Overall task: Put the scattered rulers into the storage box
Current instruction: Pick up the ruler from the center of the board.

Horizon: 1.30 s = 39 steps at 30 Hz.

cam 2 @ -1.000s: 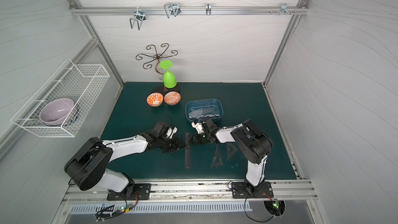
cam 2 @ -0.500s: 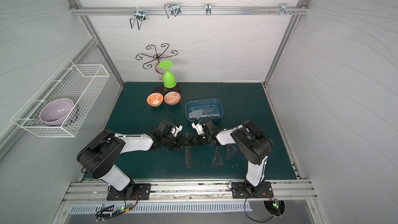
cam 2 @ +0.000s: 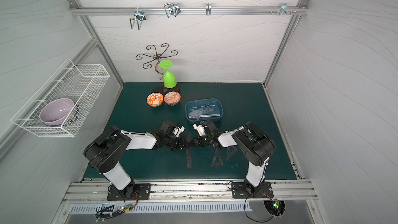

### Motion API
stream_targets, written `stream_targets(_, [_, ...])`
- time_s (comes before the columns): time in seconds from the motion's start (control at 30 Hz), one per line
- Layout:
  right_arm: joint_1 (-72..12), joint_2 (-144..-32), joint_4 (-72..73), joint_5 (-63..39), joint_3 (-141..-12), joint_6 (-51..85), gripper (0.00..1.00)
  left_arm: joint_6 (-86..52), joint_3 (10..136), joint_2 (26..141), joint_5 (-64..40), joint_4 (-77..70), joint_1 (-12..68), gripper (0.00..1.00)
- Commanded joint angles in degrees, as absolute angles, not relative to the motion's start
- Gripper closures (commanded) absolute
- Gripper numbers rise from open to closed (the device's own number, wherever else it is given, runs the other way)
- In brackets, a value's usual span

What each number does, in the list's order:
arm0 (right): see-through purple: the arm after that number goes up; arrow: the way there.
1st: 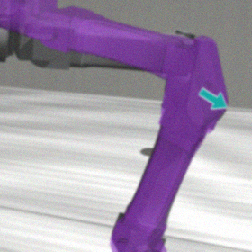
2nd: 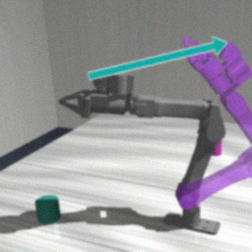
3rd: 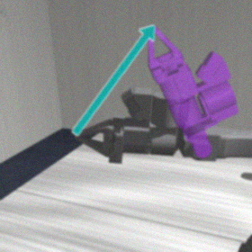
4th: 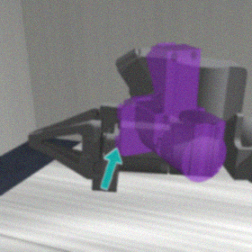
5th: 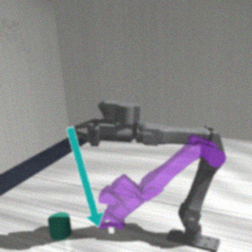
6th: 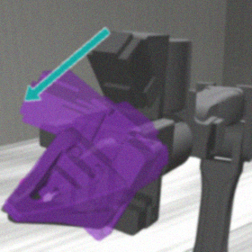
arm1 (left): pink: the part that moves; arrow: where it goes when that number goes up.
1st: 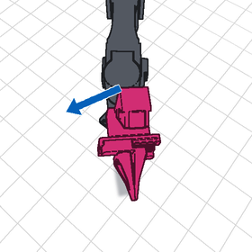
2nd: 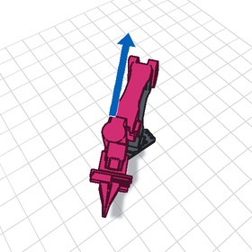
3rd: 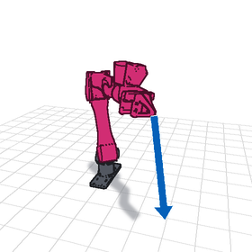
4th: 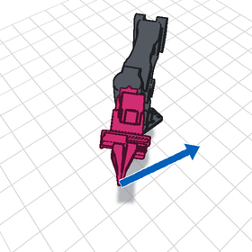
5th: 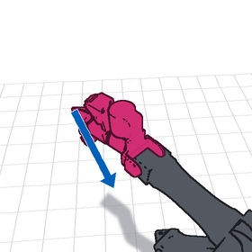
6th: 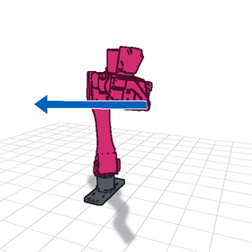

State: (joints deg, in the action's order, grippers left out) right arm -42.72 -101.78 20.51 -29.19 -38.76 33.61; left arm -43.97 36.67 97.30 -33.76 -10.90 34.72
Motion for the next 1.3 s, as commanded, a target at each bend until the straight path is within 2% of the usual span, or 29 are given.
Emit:
stream_targets(0.0, [-41.9, -99.2, 12.4, -29.6, -36.5, 33.2, 0.94, -42.0, 37.2, 98.7, -30.6, -5.2, 35.9, 1.0])
stream_targets(0.2, [-38.0, -84.7, 1.4, -32.2, -40.3, 26.5, 0.87, -35.8, 40.2, 88.7, -31.6, 7.5, 34.9, 1.0])
stream_targets(0.3, [-34.5, -78.8, -2.0, -38.4, -42.1, 22.9, 0.77, -33.3, 42.5, 83.6, -36.4, 12.3, 34.5, 1.0])
stream_targets(0.57, [-28.9, -72.4, -3.2, -50.9, -45.0, 23.3, 0.38, -28.7, 47.9, 77.3, -55.4, 18.3, 32.5, 1.0])
stream_targets(0.7, [-28.1, -73.8, 1.0, -55.4, -44.8, 27.4, 0.28, -29.3, 48.3, 75.7, -61.3, 16.0, 31.0, 1.0])
stream_targets(0.9, [-30.0, -77.0, 7.8, -58.9, -44.9, 33.0, 0.3, -30.8, 47.8, 75.9, -64.0, 12.3, 31.0, 1.0])
stream_targets(1.03, [-31.8, -79.8, 10.1, -59.4, -45.9, 35.0, 0.37, -31.9, 47.4, 75.8, -64.3, 10.0, 31.0, 1.0])
stream_targets(1.17, [-32.0, -81.2, 11.7, -60.0, -46.2, 36.4, 0.47, -32.0, 47.2, 75.7, -64.2, 9.5, 31.0, 1.0])
stream_targets(1.27, [-31.9, -81.2, 12.9, -59.6, -46.1, 37.6, 0.62, -31.8, 46.9, 75.8, -64.0, 9.2, 31.0, 1.0])
